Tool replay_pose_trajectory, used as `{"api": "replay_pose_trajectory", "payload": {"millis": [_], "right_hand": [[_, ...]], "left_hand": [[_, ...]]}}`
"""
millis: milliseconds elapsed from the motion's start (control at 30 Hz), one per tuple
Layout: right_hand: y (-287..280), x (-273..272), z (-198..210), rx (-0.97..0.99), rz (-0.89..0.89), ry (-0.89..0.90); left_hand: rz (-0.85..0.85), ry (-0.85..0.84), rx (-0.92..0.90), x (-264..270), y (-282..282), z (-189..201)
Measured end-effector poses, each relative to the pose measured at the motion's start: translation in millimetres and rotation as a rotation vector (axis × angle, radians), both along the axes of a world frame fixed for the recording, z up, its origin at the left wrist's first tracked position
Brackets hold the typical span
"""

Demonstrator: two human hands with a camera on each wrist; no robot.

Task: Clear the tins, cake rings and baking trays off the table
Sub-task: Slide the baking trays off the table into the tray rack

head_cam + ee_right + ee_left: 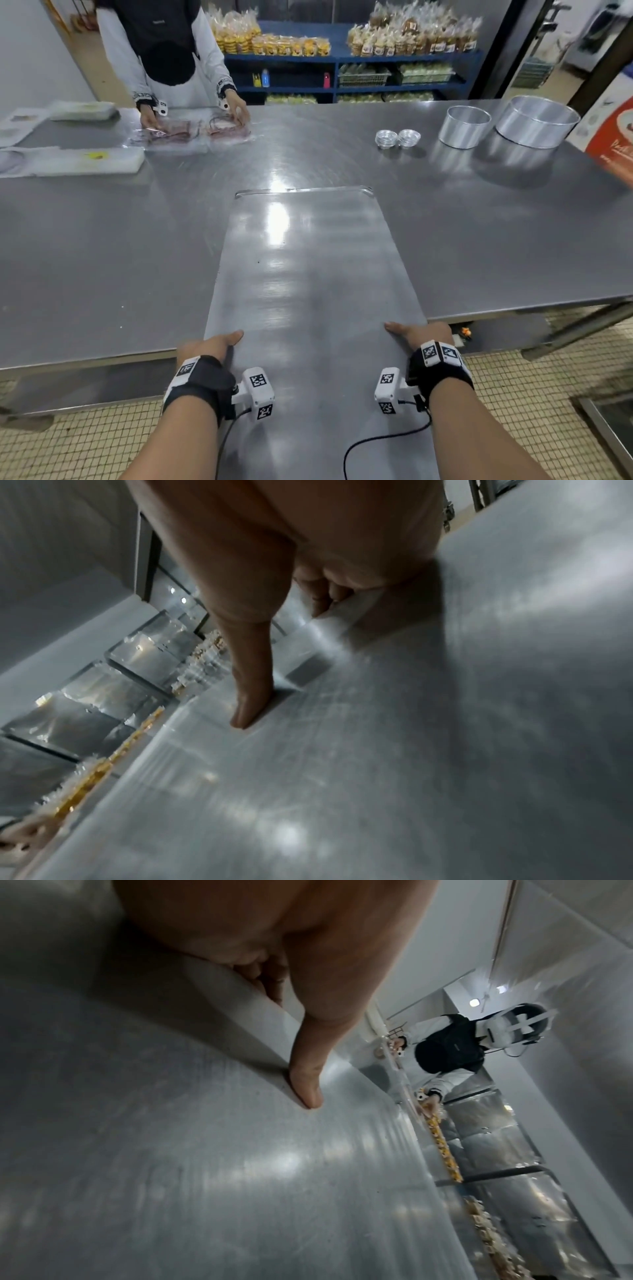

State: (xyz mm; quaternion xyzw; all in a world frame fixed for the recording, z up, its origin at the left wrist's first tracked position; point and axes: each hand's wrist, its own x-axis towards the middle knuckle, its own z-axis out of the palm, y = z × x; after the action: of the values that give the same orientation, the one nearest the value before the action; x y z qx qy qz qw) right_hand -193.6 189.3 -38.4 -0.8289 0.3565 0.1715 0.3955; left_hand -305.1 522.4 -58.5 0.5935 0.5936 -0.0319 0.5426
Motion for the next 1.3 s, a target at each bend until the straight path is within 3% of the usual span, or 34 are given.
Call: {"api": "replay_pose_trajectory", "payload": {"millis": [233,367,400,600,900,1000,1300], "right_hand": [[-28,-4,20,0.047,-0.182,-0.102],[-61,-14,39,0.108,-0.273,-0.139],[-73,-17,43,0.123,-0.304,-0.157],[-131,-49,71,0.096,-0.502,-0.255],[-220,-141,116,-0.007,-0.867,-0.344],[-249,-176,129,-0.028,-0.951,-0.395],[-327,-267,148,-0.087,-1.201,-0.444]], "left_hand": [[-0.091,-0.066,0.009,39,-11,22],[-0.171,-0.129,-0.021,91,-5,-29],[-0.176,-0.138,-0.031,101,-14,-25],[-0.469,-0.199,0.058,120,-101,72],[-0.826,-0.299,0.021,179,-243,84],[-0.903,-0.342,-0.044,158,-295,122],[-1.168,-0.436,-0.136,134,-437,150]]}}
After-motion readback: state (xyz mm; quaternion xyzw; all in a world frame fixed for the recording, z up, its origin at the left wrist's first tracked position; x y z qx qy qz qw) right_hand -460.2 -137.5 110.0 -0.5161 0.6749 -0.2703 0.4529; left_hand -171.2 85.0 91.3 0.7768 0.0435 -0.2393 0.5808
